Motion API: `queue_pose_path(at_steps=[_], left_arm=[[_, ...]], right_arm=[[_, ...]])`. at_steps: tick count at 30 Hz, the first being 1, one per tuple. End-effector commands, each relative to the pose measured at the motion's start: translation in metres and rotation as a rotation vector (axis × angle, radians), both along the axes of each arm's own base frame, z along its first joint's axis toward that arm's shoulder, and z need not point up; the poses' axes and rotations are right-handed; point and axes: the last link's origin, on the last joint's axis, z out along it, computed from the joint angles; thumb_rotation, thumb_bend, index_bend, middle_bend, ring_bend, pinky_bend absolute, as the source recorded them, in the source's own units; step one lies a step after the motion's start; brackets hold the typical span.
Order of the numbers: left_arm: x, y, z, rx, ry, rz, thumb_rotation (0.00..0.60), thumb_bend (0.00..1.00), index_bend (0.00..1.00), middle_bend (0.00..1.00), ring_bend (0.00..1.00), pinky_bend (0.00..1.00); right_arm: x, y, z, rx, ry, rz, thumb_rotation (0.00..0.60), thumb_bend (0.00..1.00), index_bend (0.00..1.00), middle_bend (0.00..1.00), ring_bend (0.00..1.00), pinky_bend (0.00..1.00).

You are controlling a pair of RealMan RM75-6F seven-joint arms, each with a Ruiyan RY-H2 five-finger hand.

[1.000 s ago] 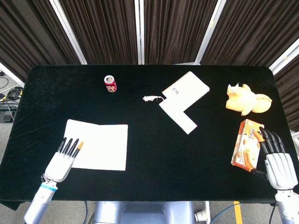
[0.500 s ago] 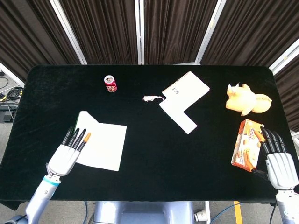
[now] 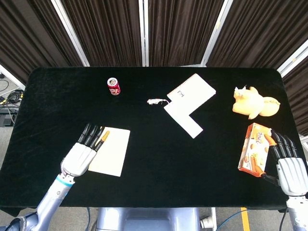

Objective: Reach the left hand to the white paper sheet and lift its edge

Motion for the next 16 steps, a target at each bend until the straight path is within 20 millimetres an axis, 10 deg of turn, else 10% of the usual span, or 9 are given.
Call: queue_pose_path(at_steps=[1,16], left_arm=[[-0.014,-0.014,0.011,-0.018,-0.046,0.085,0.6,0.24,0.0,0.0,0.0,0.0],[-0.084,-0.082,0.077,-0.057,-0.332,0.455,0.6,0.12,0.0,0.0,0.0,0.0]], right_arm=[[-0.001,0.0,-0.001,0.007,0.009,-0.004,0.6,0.11,0.1,0.0,0.0,0.0],[0.005,0.003,-0.012,0.052,0.078,0.002,0.6,0.11,0.06,0.0,0.0,0.0]])
